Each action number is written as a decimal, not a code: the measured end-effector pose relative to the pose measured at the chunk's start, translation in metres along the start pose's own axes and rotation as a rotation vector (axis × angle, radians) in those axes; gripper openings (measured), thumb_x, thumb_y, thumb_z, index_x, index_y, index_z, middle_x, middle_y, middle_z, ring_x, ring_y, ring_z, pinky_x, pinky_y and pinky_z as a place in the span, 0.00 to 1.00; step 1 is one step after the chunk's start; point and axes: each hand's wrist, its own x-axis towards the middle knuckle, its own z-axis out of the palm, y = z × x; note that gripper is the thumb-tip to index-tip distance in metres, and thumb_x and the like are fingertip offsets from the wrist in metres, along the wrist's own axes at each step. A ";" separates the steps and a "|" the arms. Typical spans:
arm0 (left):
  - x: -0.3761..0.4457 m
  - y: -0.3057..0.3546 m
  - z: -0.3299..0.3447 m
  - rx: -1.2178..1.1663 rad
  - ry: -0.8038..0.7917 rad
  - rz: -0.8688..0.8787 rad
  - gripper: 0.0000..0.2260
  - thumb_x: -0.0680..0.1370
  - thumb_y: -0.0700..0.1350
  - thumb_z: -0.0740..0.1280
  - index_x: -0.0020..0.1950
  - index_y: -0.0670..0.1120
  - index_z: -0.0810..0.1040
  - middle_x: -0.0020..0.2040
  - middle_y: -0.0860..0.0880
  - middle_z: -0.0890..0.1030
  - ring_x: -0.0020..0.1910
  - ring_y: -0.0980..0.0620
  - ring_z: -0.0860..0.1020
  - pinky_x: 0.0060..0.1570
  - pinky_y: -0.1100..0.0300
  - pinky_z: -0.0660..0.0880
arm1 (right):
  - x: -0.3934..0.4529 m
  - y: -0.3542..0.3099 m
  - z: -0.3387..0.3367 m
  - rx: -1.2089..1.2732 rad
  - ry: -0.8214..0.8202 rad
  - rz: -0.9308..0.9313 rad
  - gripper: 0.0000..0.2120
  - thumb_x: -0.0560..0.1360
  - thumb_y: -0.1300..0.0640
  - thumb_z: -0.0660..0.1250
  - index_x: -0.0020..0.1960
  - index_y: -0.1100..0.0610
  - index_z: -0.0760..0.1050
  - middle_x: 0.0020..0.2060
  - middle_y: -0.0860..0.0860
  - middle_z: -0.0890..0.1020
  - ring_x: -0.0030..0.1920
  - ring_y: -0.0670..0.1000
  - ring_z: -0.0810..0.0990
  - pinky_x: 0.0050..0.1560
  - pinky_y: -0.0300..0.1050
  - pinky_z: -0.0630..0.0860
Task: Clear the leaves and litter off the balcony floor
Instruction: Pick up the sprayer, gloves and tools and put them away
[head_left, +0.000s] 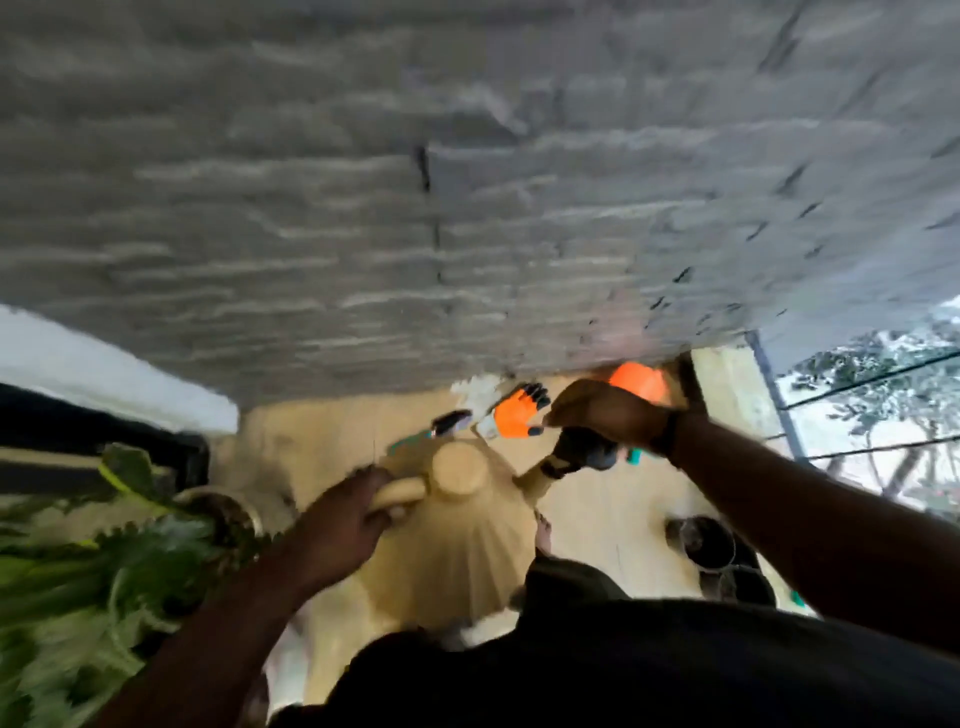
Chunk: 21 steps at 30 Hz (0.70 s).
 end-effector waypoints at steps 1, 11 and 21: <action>-0.011 0.004 -0.003 -0.011 -0.001 0.039 0.18 0.80 0.47 0.67 0.69 0.45 0.73 0.66 0.47 0.76 0.65 0.47 0.74 0.54 0.63 0.66 | -0.030 -0.002 -0.010 0.055 0.086 -0.014 0.16 0.76 0.57 0.70 0.55 0.70 0.78 0.43 0.61 0.80 0.40 0.52 0.76 0.38 0.41 0.72; -0.118 0.078 -0.042 0.067 0.003 0.633 0.09 0.74 0.52 0.74 0.51 0.63 0.79 0.41 0.60 0.79 0.48 0.59 0.78 0.43 0.74 0.67 | -0.302 0.026 0.066 0.510 0.817 0.006 0.29 0.64 0.47 0.79 0.60 0.49 0.71 0.47 0.57 0.81 0.42 0.55 0.81 0.42 0.55 0.81; -0.250 0.215 0.040 0.213 -0.297 1.138 0.26 0.73 0.51 0.75 0.48 0.83 0.69 0.43 0.75 0.78 0.45 0.73 0.76 0.43 0.75 0.69 | -0.556 0.108 0.182 0.875 1.286 0.133 0.43 0.57 0.48 0.84 0.68 0.51 0.71 0.50 0.54 0.80 0.45 0.49 0.79 0.46 0.54 0.79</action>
